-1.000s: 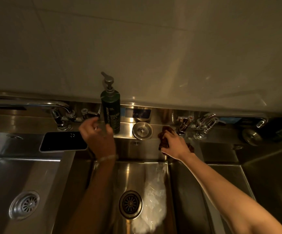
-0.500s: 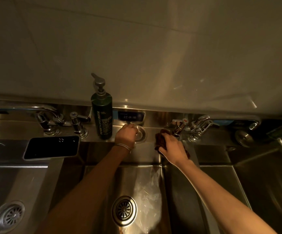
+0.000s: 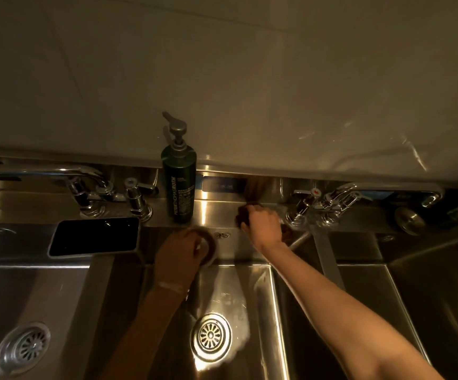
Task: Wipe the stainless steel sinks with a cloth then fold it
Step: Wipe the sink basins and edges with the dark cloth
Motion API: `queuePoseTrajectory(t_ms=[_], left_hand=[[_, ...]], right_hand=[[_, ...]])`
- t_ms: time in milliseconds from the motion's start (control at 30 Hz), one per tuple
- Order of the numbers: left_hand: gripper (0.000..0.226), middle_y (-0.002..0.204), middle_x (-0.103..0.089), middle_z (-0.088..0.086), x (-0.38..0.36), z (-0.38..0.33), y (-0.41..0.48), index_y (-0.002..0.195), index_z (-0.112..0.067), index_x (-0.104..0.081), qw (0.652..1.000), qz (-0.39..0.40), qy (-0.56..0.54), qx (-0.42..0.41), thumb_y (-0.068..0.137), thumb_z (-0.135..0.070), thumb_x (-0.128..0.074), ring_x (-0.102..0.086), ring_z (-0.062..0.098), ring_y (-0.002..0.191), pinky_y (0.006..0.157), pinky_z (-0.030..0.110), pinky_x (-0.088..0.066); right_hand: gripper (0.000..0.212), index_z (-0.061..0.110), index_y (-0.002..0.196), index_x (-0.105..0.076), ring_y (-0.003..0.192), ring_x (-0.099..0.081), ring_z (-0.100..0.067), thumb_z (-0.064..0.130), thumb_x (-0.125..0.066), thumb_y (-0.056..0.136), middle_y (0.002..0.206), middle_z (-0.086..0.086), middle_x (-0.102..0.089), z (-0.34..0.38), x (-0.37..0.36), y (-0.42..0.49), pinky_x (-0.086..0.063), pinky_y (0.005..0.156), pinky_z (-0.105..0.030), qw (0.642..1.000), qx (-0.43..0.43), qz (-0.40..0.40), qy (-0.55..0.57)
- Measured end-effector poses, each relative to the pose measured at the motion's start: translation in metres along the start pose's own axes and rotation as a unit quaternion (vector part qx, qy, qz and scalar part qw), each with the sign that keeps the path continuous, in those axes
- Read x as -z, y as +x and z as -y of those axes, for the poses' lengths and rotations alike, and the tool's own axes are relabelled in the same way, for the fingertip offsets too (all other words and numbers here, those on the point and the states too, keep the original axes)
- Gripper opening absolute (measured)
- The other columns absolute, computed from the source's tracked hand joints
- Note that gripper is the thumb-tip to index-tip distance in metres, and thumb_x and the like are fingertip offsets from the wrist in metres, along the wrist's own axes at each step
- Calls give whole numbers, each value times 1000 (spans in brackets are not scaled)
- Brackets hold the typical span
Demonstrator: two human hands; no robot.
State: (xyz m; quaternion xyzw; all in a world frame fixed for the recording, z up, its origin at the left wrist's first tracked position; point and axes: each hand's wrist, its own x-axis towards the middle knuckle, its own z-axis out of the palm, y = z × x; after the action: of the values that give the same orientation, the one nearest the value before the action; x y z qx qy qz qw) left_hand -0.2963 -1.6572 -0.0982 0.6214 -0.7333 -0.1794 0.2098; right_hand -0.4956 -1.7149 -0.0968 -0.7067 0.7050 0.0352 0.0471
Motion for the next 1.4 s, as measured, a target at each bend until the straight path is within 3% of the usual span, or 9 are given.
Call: queuePoseTrajectory(t_ms=[167, 300, 400, 600, 833, 933, 1000, 1233, 1400], left_hand=[[19, 77, -67, 14, 15, 11, -32, 76, -15, -74, 997, 38, -1, 69, 62, -7, -83, -64, 35, 69, 63, 38, -51], [26, 67, -64, 11, 15, 21, -32, 68, -19, -72, 998, 55, 22, 36, 51, -8, -88, -63, 32, 57, 52, 34, -51], [10, 75, -66, 13, 13, 18, -26, 74, -16, -73, 999, 42, 15, 26, 66, -14, -79, -64, 34, 67, 60, 34, -52], [18, 107, -63, 13, 5, -13, 15, 101, -13, -70, 999, 16, -27, 36, 85, -17, -62, -55, 30, 104, 88, 37, -41], [33, 68, -66, 10, -36, -69, 70, 66, -11, -70, 995, 64, -16, -69, 72, -29, -44, -64, 27, 60, 63, 26, -41], [27, 97, -65, 10, -55, -101, 87, 96, -10, -69, 993, 69, 24, -94, 88, -25, -48, -61, 26, 93, 81, 26, -34], [30, 119, -56, 8, -71, -112, 95, 117, -15, -61, 993, 77, 41, -77, 94, -26, -46, -48, 22, 113, 91, 28, -33], [30, 129, -51, 2, -104, -125, 106, 121, -18, -56, 992, 75, 59, -77, 97, -28, -41, -40, 16, 123, 93, 22, -27], [28, 96, -64, 7, -92, -130, 94, 97, -11, -67, 993, 23, 20, -113, 84, -24, -46, -58, 22, 94, 79, 22, -37]], right_hand=[[45, 20, 129, -53, 124, -48, -26, 26, -64, 85, 132, -4, -55, 34, -7, -15, -31, 98, -34, 977, 160, 10, 140], [43, 21, 128, -53, 118, -54, -23, 28, -62, 86, 131, -4, -56, -23, -11, -17, -38, 99, -34, 993, 25, 1, 112], [32, 15, 119, -56, 108, -59, -28, 28, -57, 90, 117, -9, -63, -31, -6, -1, -45, 91, -38, 989, -112, -17, 90], [44, 20, 129, -52, 122, -48, -23, 27, -61, 86, 134, -2, -54, -25, -12, -28, -34, 101, -37, 991, 112, 9, 77], [43, 26, 121, -62, 110, -59, -9, 17, -66, 79, 120, 9, -64, -90, 21, -90, -40, 90, -15, 972, 48, 61, 223], [45, 26, 124, -60, 113, -56, -7, 18, -65, 80, 123, 9, -62, -103, 20, -116, -34, 92, -10, 972, 53, 68, 219], [44, 25, 124, -60, 113, -56, -8, 21, -65, 81, 123, 8, -63, -109, 13, -123, -36, 95, -13, 972, 53, 73, 215], [45, 33, 120, -60, 106, -58, 1, 18, -70, 80, 115, 17, -64, -112, -5, -135, -47, 95, -20, 948, 56, 50, 309], [45, 39, 113, -60, 94, -65, -4, 19, -64, 74, 102, 17, -68, -103, -14, -130, -56, 76, -34, 933, 80, 56, 346]])
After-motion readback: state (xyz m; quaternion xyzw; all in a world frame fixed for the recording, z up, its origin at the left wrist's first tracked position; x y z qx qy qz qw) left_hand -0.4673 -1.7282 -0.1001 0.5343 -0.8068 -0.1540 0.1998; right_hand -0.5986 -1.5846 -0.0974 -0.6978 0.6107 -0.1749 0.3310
